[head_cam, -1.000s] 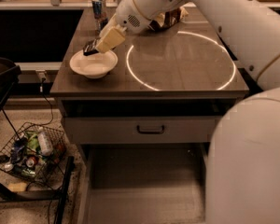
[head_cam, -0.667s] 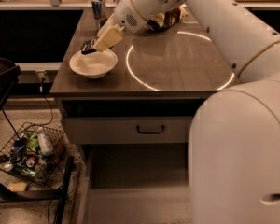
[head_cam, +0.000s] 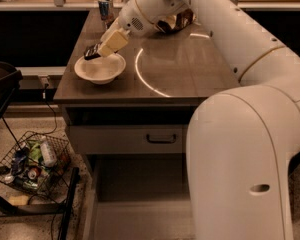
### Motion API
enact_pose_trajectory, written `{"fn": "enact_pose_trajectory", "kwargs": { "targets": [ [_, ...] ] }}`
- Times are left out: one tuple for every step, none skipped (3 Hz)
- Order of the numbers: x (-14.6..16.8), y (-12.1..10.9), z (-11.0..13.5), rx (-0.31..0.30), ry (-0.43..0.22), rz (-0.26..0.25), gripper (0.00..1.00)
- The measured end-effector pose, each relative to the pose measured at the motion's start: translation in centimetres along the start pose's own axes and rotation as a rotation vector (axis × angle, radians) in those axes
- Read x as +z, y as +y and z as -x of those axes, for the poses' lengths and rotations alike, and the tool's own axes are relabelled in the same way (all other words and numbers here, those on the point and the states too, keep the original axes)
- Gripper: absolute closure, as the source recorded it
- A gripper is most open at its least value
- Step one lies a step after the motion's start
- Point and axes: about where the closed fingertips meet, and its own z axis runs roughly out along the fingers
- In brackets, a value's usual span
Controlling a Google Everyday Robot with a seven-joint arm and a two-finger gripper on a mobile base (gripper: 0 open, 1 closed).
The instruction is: Place rxbar chocolate into paper bowl
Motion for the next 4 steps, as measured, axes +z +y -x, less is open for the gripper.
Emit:
{"fn": "enact_pose_trajectory", "kwargs": {
  "targets": [
    [-0.1,0.9,-0.2,0.007,-0.004,-0.007,1.00],
    [0.3,2.9,-0.7,0.021,-0.029,-0.011,1.00],
    [0.9,3.3,-1.1,0.027,-0.025,0.000,0.82],
    [1.3,3.4,-1.1,0.027,-0.025,0.005,0.59]
  ]
}}
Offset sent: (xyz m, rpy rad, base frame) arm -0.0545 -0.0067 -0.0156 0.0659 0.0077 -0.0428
